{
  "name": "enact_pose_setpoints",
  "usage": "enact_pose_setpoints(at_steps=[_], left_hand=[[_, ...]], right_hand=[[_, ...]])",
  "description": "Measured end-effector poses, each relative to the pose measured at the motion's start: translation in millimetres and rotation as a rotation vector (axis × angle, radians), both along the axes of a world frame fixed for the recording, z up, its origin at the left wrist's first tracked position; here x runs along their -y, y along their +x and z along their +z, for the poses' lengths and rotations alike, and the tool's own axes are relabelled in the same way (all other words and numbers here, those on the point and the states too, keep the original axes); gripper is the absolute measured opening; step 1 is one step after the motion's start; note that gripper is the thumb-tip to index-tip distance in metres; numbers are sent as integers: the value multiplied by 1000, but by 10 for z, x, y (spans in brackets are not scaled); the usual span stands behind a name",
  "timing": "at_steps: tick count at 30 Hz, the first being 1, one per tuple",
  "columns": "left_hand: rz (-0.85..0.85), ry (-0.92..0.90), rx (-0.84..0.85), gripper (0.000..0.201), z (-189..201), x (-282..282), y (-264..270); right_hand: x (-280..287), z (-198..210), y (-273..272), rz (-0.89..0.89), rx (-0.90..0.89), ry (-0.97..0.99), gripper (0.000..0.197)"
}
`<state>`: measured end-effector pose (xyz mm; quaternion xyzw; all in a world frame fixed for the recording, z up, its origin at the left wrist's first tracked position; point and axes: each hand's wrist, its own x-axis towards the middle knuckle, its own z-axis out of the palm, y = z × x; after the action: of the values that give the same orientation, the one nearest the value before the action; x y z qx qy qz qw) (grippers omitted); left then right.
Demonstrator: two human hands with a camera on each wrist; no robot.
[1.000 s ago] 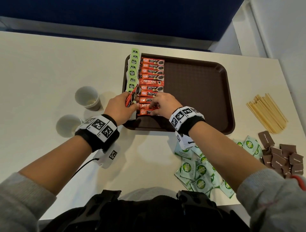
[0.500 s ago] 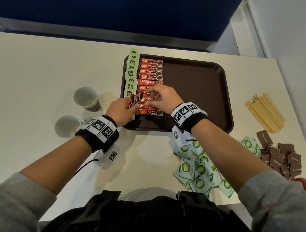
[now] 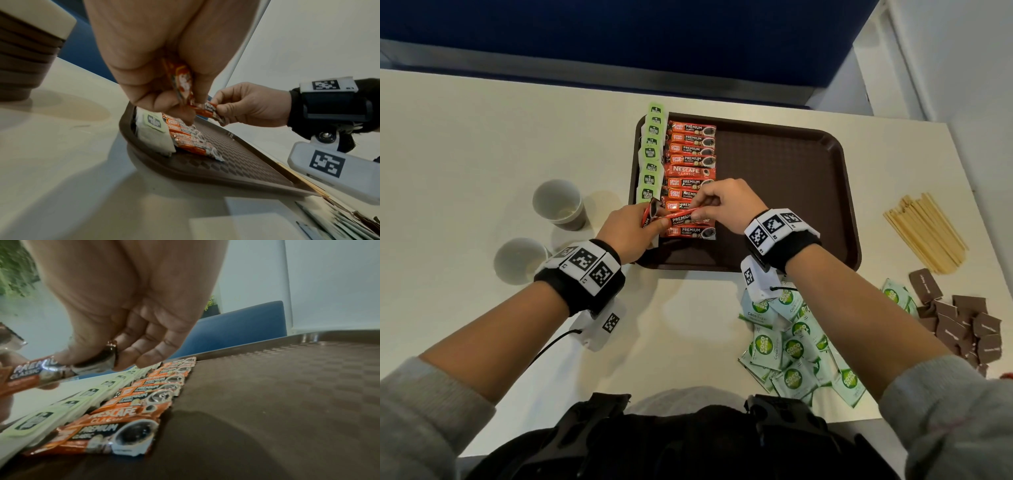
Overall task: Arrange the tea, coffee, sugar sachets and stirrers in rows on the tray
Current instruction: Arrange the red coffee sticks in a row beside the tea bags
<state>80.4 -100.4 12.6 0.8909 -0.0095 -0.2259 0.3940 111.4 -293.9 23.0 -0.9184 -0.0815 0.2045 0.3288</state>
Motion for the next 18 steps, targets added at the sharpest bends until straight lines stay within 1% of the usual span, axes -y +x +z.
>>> enact_pose_setpoints(at_steps=[4, 9, 14, 18], left_hand=[[77, 15, 29, 22, 18, -19, 4], [89, 24, 55, 21, 43, -27, 15], [88, 37, 64, 22, 40, -19, 18], [80, 32, 64, 19, 36, -16, 19]], right_hand=[[111, -48, -69, -30, -75, -34, 14], [133, -133, -170, -14, -152, -73, 13], [95, -211, -193, -5, -124, -142, 16], [88, -251, -195, -20, -72, -159, 18]])
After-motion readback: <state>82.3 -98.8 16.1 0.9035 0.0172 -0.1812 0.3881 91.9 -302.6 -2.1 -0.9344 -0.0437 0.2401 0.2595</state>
